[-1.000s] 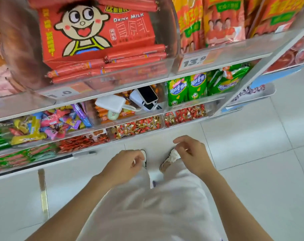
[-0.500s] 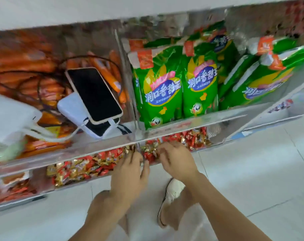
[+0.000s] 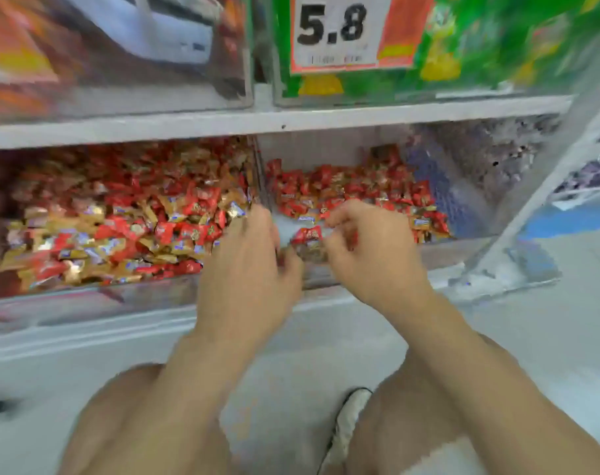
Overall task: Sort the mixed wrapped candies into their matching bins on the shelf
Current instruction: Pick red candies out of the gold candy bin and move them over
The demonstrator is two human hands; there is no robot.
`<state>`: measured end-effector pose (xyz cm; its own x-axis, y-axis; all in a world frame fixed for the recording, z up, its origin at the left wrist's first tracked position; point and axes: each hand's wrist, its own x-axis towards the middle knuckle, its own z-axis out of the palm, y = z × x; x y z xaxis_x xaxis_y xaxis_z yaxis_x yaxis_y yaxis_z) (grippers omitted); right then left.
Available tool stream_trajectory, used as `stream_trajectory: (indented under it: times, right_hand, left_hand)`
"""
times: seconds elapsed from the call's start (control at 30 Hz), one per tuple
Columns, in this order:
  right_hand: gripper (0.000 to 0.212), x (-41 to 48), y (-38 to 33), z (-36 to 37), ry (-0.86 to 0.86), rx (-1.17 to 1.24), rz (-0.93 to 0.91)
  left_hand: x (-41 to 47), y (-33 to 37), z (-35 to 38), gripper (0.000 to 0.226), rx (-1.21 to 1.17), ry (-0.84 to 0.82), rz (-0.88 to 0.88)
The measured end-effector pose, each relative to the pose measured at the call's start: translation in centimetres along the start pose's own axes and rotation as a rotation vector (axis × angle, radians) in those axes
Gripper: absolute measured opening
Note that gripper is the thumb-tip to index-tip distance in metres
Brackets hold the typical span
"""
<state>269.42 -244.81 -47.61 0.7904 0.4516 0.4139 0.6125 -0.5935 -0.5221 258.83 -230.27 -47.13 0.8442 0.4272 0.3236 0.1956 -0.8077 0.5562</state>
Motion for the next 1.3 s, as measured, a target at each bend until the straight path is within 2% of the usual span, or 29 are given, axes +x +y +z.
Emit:
stream_trajectory:
  times: [0.13, 0.2, 0.33, 0.47, 0.57, 0.67, 0.7, 0.8, 1.0, 1.13, 1.3]
  right_hand:
    - [0.018, -3.9, 1.8, -2.9, -0.032, 0.050, -0.123]
    - [0.022, -5.2, 2.8, -3.7, -0.078, 0.002, -0.188]
    - [0.035, -6.3, 3.5, -5.4, -0.162, -0.037, -0.153]
    - [0.043, -3.0, 2.7, -8.5, -0.384, -0.199, -0.169]
    - [0.045, 0.6, 3.2, -9.2, -0.528, -0.251, -0.153]
    - [0.024, 0.9, 5.6, -7.0, -0.535, -0.292, -0.145]
    - [0.017, 0.7, 6.4, -6.3, -0.557, -0.305, -0.150]
    - [0.010, 1.0, 8.3, -6.6, -0.551, -0.269, -0.109]
    - [0.002, 0.7, 10.1, -8.2, -0.543, -0.252, -0.110]
    - [0.015, 0.2, 9.5, -9.1, -0.388, -0.263, -0.111]
    - [0.017, -1.7, 9.6, -9.5, -0.436, -0.266, -0.088]
  left_hand:
    - [-2.4, -0.3, -0.1, 0.005, 0.054, 0.002, -0.004]
    - [-2.8, 1.1, -0.2, 0.010, 0.142, -0.005, 0.030]
    - [-1.3, 4.7, -1.5, 0.012, 0.205, -0.069, 0.237]
    - [0.7, 5.0, -1.6, 0.016, 0.338, -0.279, 0.346]
    - [1.3, 3.9, -0.4, 0.012, 0.321, -0.307, 0.348]
    - [1.4, 2.9, 1.6, 0.028, 0.468, -0.333, 0.355]
    - [1.5, 2.9, 2.2, 0.027, 0.540, -0.341, 0.350]
    - [1.9, 3.1, 2.9, 0.007, 0.642, -0.328, 0.322]
    - [1.3, 3.5, 3.0, 0.019, 0.654, -0.284, 0.320]
    - [1.1, 3.8, 2.6, 0.023, 0.595, -0.136, 0.336]
    - [-0.9, 4.0, 2.8, 0.025, 0.647, -0.168, 0.378]
